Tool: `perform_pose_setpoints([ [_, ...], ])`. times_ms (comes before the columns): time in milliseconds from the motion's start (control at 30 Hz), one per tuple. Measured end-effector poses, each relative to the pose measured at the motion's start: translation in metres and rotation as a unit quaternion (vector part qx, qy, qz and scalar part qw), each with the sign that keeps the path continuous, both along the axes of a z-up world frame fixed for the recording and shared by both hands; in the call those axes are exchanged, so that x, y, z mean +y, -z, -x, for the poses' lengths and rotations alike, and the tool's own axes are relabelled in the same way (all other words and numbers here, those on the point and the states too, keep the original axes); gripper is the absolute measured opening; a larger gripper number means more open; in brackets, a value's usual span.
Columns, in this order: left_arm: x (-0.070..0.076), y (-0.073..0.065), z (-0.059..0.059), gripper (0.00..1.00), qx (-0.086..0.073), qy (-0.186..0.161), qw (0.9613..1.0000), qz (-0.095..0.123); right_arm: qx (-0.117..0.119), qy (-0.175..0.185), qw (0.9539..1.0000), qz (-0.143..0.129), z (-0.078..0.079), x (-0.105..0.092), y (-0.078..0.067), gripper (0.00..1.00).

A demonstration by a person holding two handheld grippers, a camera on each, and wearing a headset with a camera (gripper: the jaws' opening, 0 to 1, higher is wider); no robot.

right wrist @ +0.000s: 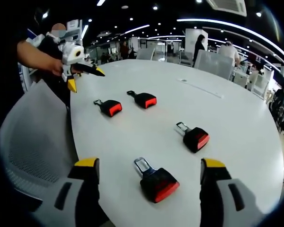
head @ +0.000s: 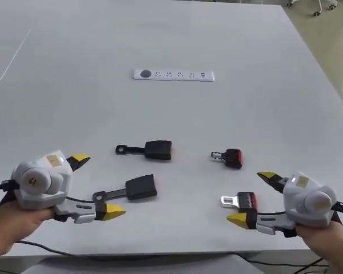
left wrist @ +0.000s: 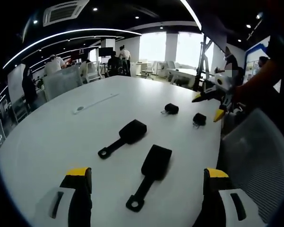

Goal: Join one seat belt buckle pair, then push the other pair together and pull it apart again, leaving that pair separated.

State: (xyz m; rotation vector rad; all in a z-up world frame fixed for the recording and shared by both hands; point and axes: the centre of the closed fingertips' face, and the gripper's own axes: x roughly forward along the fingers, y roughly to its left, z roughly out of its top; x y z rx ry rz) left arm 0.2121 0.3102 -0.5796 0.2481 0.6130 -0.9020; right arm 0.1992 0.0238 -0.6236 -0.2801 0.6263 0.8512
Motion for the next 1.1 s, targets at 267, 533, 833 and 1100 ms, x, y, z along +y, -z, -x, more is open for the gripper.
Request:
perform_pose_setpoints([
  [267, -0.008, 0.001, -0.006, 1.00, 0.000, 0.011, 0.9999, -0.004, 0.009, -0.011, 0.9999, 0.002, -0.005, -0.003, 0.003, 0.87],
  [533, -0.014, 0.011, -0.009, 0.98, 0.009, 0.031, 0.9993, -0.018, 0.022, -0.038, 0.9990, 0.012, -0.005, -0.007, 0.011, 0.85],
  [833, -0.021, 0.030, -0.008, 0.92, 0.023, 0.056, 0.9976, -0.033, 0.043, -0.070, 0.9963, 0.026, 0.000, -0.010, 0.021, 0.81],
  [1100, -0.029, 0.048, -0.010, 0.87, 0.038, 0.087, 0.9942, -0.051, 0.064, -0.097, 0.9925, 0.035, 0.001, -0.014, 0.030, 0.78],
])
